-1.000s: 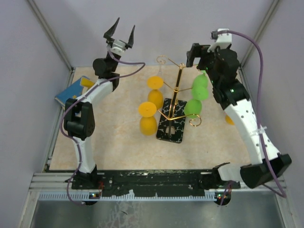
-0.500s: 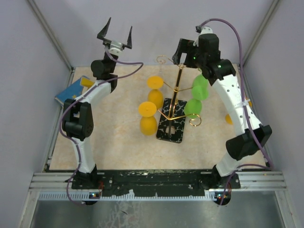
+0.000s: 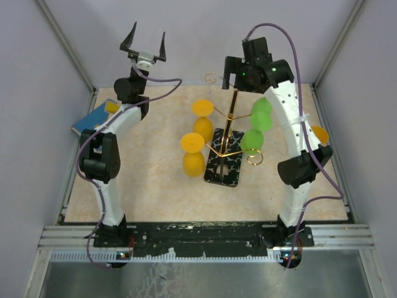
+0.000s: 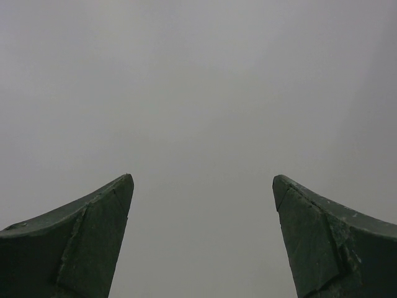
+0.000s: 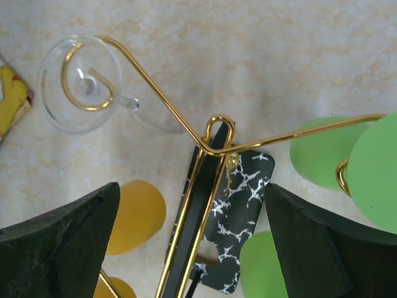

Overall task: Place the wine glass upside down on the wine glass rack
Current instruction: Move the wine rack to the center of the board, then pick up the wine glass at the center of the board.

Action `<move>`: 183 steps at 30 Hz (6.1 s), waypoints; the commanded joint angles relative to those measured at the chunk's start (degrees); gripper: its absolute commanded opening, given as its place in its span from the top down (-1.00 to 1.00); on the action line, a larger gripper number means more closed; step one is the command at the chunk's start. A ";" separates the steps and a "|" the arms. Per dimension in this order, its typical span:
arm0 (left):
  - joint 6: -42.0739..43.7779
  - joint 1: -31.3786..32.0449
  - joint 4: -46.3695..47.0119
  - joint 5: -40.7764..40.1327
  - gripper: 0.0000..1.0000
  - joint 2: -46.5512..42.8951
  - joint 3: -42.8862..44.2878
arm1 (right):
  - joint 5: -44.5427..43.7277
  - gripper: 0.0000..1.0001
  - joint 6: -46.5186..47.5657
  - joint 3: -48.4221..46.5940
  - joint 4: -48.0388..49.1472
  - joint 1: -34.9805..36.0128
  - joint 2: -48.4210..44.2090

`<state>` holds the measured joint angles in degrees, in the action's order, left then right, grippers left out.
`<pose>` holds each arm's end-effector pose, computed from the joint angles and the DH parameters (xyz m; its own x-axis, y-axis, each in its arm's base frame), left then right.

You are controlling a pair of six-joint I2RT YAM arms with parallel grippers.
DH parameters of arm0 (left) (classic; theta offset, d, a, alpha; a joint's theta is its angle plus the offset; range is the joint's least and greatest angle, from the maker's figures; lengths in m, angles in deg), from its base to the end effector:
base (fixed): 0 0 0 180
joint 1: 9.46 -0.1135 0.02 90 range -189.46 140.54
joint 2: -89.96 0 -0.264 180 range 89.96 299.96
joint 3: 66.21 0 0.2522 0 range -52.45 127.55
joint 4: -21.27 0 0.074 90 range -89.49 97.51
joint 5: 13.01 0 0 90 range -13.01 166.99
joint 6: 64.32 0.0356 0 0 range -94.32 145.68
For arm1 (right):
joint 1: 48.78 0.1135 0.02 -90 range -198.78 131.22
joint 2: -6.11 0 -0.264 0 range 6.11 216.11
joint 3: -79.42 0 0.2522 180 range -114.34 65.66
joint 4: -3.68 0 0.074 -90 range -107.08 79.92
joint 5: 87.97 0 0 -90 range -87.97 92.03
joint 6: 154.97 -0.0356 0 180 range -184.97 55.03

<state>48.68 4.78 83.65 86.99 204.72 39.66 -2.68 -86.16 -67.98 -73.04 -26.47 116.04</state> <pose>0.4294 -0.1154 0.4019 0.8509 0.1810 -0.4931 0.0108 0.9325 0.3609 0.3665 0.1472 0.4458 -0.6613 0.1181 -0.7408 -0.0863 0.9690 0.2315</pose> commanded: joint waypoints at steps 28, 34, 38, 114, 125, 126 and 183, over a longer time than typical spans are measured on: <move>-3.32 -3.69 1.53 -0.63 -0.98 2.07 4.60 | -4.09 -0.99 -0.95 -1.77 4.89 -0.28 9.42; -3.28 -4.02 1.16 -0.47 -0.98 2.61 5.78 | -4.81 -0.99 -0.91 -2.38 7.50 -1.57 10.40; -3.30 -4.22 1.03 -0.59 -0.98 2.77 6.04 | -4.49 -0.99 -0.86 -3.72 8.78 -2.53 11.66; -3.23 -4.48 1.27 -0.48 -0.98 2.39 5.65 | 5.00 -0.99 4.49 6.29 25.97 -3.72 6.24; -4.11 -4.48 0.24 0.97 -0.98 2.56 5.72 | 4.00 -0.99 6.36 6.65 27.48 -3.06 2.48; -4.11 -4.48 -0.03 1.17 -0.98 2.55 5.76 | 4.15 -0.99 6.48 6.64 27.72 -3.05 1.89; -5.82 5.69 -9.00 11.61 -0.98 -10.44 -4.22 | -11.84 0.19 8.14 56.41 14.64 -31.97 -26.00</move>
<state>42.52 10.17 74.49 97.81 196.67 34.94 -15.67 -78.77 -13.08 -62.37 -57.94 89.92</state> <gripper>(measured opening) 0.988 0.412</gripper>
